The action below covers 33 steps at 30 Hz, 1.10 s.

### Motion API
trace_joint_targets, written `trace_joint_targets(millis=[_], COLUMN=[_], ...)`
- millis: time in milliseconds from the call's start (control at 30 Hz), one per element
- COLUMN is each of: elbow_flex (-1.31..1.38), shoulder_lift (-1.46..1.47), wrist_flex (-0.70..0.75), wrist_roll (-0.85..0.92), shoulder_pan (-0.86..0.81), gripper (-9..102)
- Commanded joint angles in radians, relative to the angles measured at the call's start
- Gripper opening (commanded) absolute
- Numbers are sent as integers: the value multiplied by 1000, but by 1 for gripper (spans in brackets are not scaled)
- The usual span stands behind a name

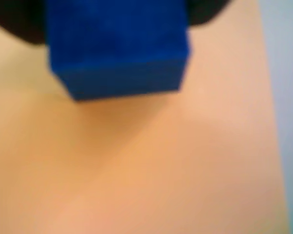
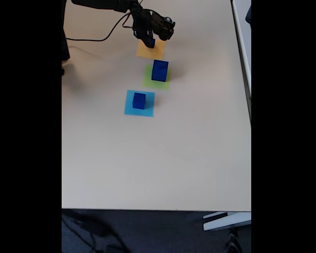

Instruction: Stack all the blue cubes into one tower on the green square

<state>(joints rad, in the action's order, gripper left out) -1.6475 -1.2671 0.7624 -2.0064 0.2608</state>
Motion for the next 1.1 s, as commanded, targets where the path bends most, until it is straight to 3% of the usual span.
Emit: trace_joint_targets(millis=[0,367,500,600,800,1067], elbow_flex=[-2,32,123,264,411,308], shoulder_lift=[-28,-31,-35,-25,-34,-137], wrist_flex=[-26,-48,-44,40,104,106], wrist_roll=[2,23,126,210,347,454], shoulder_pan=[0,8,-11,-37,-118,-224], gripper=[16,28,31,32,32,29])
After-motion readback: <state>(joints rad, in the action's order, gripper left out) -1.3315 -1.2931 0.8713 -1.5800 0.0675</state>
